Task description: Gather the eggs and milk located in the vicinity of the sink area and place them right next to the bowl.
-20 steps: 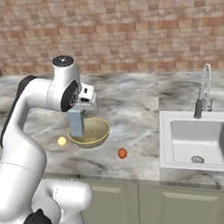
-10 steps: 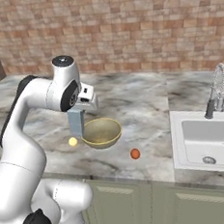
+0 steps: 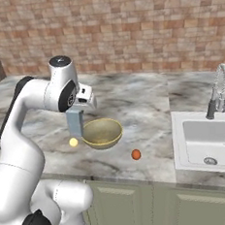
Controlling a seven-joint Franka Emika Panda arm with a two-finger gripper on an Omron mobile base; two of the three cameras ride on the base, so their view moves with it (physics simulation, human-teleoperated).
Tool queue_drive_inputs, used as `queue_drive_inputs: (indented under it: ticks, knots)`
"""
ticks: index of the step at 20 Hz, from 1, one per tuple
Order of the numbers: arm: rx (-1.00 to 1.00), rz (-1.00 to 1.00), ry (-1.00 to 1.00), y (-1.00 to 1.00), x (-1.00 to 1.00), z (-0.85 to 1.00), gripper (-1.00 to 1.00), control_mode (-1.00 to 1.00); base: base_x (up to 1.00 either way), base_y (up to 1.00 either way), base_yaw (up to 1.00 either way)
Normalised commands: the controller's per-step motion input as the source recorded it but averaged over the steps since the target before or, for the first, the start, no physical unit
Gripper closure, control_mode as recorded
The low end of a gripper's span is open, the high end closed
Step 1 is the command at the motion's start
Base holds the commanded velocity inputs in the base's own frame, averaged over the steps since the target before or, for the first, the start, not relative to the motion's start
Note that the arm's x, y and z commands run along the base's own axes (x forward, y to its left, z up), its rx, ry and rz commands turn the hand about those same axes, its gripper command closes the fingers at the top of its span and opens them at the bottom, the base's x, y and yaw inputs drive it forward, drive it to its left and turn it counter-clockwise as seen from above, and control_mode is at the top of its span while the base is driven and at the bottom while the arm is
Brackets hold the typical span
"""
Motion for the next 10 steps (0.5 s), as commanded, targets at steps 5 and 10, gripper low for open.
queue_drive_inputs:
  ticks: [5,10]
  knots:
    - [-0.01,-0.08,0.0,0.06,-0.02,-0.12,1.0,-1.0,0.0,0.0,0.0]
    - [-0.01,-0.13,0.0,0.0,0.0,-0.28,1.0,-1.0,0.0,0.0,0.0]
